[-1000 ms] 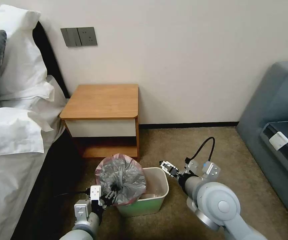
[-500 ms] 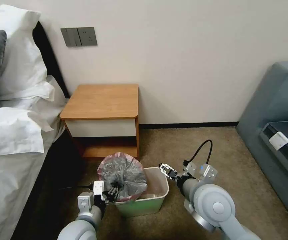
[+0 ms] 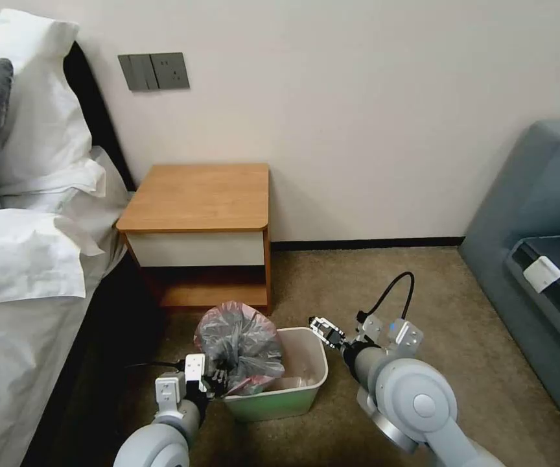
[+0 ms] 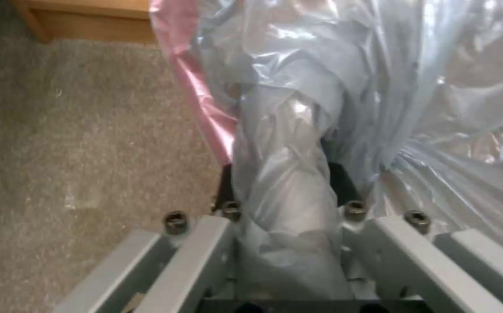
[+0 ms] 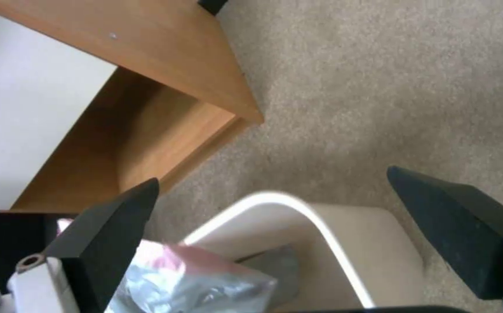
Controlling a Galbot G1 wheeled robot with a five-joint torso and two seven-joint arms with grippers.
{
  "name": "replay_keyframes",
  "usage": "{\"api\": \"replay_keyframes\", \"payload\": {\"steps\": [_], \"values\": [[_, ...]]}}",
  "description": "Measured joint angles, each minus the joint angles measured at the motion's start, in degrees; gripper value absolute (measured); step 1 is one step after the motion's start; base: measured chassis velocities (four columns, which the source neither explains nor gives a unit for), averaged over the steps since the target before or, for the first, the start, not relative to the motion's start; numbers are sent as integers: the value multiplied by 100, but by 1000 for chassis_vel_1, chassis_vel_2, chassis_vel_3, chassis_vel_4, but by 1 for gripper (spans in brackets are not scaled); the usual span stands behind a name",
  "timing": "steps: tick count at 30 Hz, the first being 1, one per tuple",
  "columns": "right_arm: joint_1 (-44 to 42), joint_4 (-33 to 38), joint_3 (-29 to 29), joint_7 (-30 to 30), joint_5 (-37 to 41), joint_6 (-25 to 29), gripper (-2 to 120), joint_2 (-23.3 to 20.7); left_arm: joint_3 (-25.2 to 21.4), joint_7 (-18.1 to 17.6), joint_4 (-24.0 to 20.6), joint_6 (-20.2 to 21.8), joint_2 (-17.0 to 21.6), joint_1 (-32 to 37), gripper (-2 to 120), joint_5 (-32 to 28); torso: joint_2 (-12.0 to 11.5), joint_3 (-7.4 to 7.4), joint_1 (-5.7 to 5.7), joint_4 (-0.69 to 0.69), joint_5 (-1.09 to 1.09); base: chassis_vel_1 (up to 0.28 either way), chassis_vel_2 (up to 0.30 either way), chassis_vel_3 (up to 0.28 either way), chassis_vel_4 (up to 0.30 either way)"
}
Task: Pick up the garbage bag from the table and place it over the trash can.
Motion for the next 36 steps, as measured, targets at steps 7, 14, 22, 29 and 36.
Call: {"api": "replay_keyframes", "payload": {"steps": [7,14,22,29,36], "values": [[-13,105,-28,-402,-360,-232,100,-74,-15,144,-33,-504,-21,194,4,245,0,0,0,0,0,0,0,0,0],[-283,353,-236,-2112,-1588,-901,100,-428,-58,372,-23,-1414,-67,435,4,731,0,0,0,0,0,0,0,0,0],[-60,257,-1034,-3266,-3086,-1021,100,-619,-152,513,-109,-1820,-112,551,4,940,0,0,0,1,-1,0,0,0,0],[407,-183,-1540,-3025,-3323,-1061,100,-316,-228,532,-203,-1934,-136,599,4,1020,0,0,0,1,-1,0,0,0,0],[689,-559,-1654,-2786,-3118,-1092,100,-57,-325,538,-339,-1975,-78,627,4,1021,0,0,0,0,-1,0,0,0,0]]}}
